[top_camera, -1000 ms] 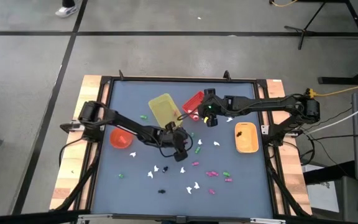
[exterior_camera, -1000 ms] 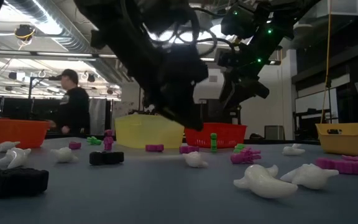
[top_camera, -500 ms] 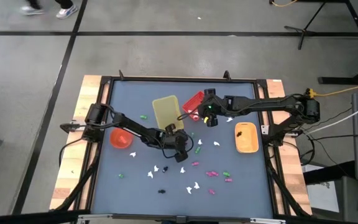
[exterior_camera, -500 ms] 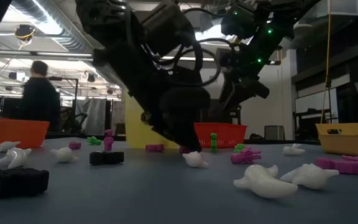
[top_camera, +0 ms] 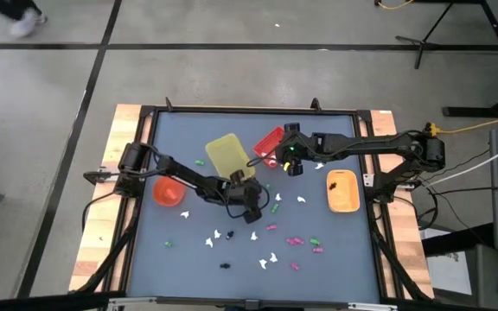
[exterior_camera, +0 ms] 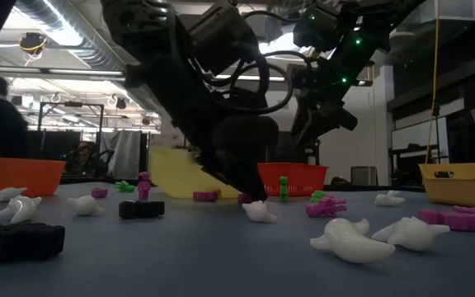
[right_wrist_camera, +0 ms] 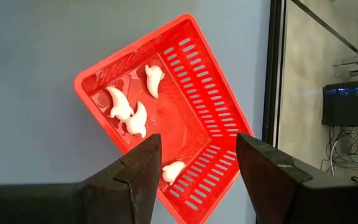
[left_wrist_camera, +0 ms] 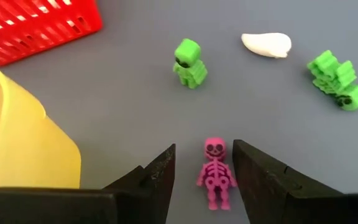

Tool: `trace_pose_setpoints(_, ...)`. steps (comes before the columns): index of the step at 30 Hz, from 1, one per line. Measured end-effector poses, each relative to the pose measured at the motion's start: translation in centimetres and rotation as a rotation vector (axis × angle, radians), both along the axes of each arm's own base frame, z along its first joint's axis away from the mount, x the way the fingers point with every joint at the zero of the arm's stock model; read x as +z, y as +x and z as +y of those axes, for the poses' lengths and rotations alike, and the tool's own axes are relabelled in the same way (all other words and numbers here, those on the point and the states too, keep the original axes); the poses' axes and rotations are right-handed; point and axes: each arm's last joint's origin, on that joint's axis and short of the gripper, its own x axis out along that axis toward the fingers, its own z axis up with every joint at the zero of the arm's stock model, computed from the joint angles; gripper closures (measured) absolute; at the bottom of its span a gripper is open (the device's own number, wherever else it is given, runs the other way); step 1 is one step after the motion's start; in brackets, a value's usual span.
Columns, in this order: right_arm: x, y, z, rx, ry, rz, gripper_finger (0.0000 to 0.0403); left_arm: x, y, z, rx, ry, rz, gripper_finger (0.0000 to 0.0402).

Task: Sort Halloween decoration
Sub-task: Put the pink skeleton toy into the yellow bin

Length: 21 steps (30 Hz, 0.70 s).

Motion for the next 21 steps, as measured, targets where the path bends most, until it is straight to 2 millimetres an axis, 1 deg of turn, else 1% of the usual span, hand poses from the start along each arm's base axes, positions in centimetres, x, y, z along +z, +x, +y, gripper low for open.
trace_pose_setpoints(4,0.0,0.0,0.0,0.0,0.0,0.0,0.0196,0.07,0.13,0.58,-0.019,-0.045,0.0,0.027)
trace_pose_setpoints(9,0.0,0.0,0.0,0.0,0.0,0.0,0.0196,-0.09,0.15,1.07,-0.054,-0.131,0.012,0.0302)
trace_pose_setpoints(18,0.0,0.0,0.0,0.0,0.0,0.0,0.0196,-0.09,0.13,1.03,-0.06,-0.129,0.016,0.0362)
trace_pose_setpoints(21,0.0,0.0,0.0,0.0,0.0,0.0,0.0196,-0.09,0.13,1.04,-0.06,-0.128,0.016,0.0376)
